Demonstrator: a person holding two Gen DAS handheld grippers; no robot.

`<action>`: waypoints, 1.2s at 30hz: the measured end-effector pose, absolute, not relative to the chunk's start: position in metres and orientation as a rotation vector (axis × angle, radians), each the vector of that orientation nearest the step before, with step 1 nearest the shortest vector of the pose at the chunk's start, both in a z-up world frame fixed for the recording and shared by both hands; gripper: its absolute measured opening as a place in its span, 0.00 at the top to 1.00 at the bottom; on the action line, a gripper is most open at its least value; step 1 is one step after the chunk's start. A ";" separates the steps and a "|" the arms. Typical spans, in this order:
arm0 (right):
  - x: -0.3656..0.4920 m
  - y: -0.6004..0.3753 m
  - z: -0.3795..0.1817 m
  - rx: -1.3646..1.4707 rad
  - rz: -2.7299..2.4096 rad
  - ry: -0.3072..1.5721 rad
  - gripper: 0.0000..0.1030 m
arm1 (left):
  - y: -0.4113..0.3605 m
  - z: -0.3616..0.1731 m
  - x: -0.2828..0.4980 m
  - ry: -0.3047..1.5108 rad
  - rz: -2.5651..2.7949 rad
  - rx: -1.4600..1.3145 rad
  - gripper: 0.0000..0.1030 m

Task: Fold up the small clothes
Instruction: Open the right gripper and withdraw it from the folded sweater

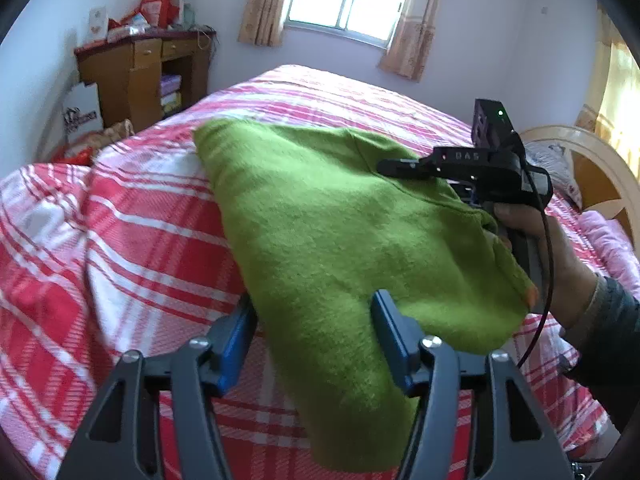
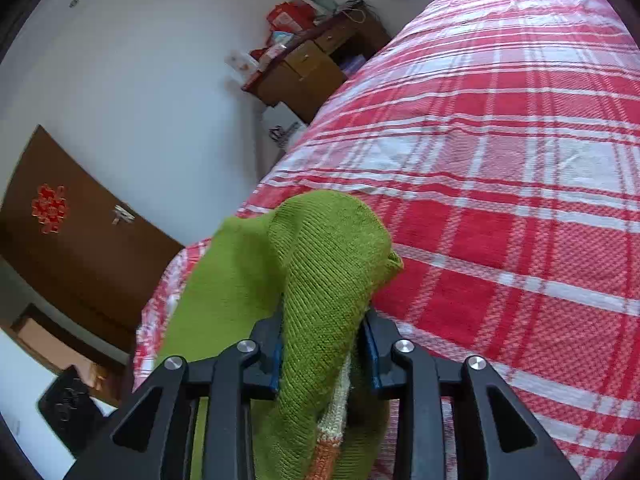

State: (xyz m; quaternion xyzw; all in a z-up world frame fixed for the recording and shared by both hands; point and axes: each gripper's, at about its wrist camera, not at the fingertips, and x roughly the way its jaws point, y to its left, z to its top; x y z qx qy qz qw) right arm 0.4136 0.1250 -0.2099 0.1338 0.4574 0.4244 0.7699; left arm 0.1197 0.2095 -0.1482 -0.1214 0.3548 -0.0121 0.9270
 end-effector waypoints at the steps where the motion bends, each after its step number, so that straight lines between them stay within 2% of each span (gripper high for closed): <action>1: 0.413 0.124 -0.210 0.284 0.908 0.988 0.66 | 0.208 -0.143 0.117 0.717 -0.015 -0.231 0.40; 4: 0.405 0.117 -0.201 0.258 0.870 0.945 0.59 | 0.209 -0.124 0.109 0.650 0.012 -0.212 0.29; 6: 0.394 0.108 -0.185 0.231 0.842 0.873 0.59 | 0.216 -0.111 0.106 0.583 0.050 -0.215 0.14; 7: 0.388 0.104 -0.175 0.220 0.829 0.835 0.57 | 0.222 -0.107 0.109 0.564 0.073 -0.217 0.12; 8: 0.379 0.100 -0.165 0.215 0.827 0.792 0.50 | 0.227 -0.105 0.112 0.555 0.091 -0.226 0.10; 9: 0.369 0.094 -0.153 0.224 0.847 0.748 0.42 | 0.232 -0.106 0.116 0.556 0.098 -0.238 0.10; 11: 0.347 0.091 -0.136 0.237 0.909 0.689 0.37 | 0.240 -0.113 0.127 0.581 0.098 -0.256 0.10; 15: 0.307 0.109 -0.135 0.172 1.063 0.729 0.37 | 0.237 -0.138 0.138 0.677 0.159 -0.214 0.10; 19: 0.296 0.122 -0.169 0.055 0.977 0.842 0.37 | 0.245 -0.157 0.132 0.712 0.156 -0.271 0.09; 21: 0.299 0.116 -0.187 0.061 0.922 0.883 0.38 | 0.247 -0.159 0.129 0.711 0.160 -0.299 0.05; 23: 0.298 0.108 -0.190 0.119 0.937 0.866 0.38 | 0.245 -0.160 0.128 0.705 0.161 -0.298 0.05; 27: 0.288 0.116 -0.194 0.028 0.932 0.823 0.38 | 0.240 -0.163 0.128 0.696 0.197 -0.274 0.00; 31: 0.284 0.105 -0.196 0.133 0.934 0.809 0.38 | 0.235 -0.159 0.121 0.699 0.218 -0.264 0.00; 36: 0.258 0.094 -0.169 0.104 0.827 0.759 0.37 | 0.219 -0.134 0.101 0.665 0.198 -0.197 0.00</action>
